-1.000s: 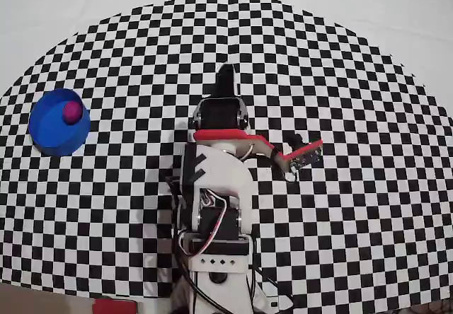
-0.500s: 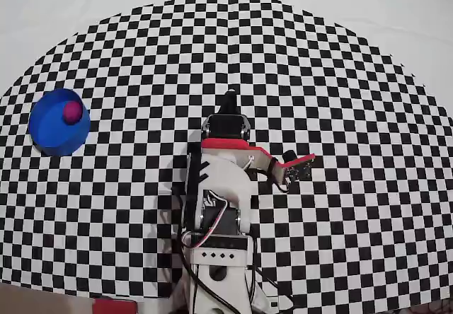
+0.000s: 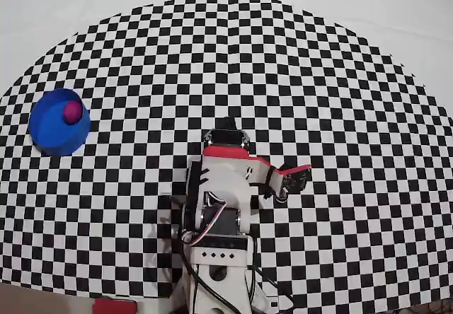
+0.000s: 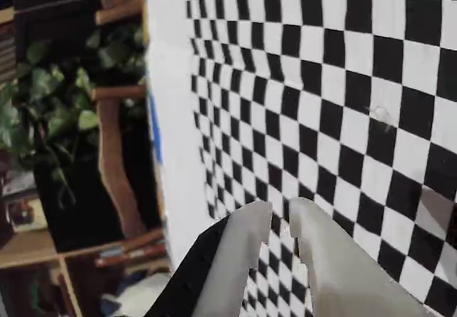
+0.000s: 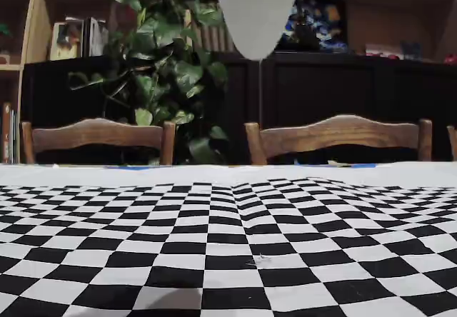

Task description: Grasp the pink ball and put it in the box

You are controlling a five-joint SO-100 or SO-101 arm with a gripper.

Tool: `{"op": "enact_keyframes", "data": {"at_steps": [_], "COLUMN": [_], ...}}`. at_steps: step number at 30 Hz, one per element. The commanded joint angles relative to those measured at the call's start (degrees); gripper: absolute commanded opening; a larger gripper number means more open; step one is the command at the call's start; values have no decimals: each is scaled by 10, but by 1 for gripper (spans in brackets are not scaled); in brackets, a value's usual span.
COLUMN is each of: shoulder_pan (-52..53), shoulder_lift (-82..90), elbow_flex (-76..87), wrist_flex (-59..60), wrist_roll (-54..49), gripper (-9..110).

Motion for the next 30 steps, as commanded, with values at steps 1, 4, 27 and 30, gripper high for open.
{"op": "enact_keyframes", "data": {"at_steps": [1, 4, 27, 30], "shoulder_pan": [-12, -19, -25, -25], "shoulder_lift": [15, 15, 15, 15], "elbow_flex": [4, 4, 4, 4], "wrist_flex": [34, 68, 127, 127], "wrist_roll": [4, 4, 4, 4], "gripper": [1, 1, 0, 0]}}
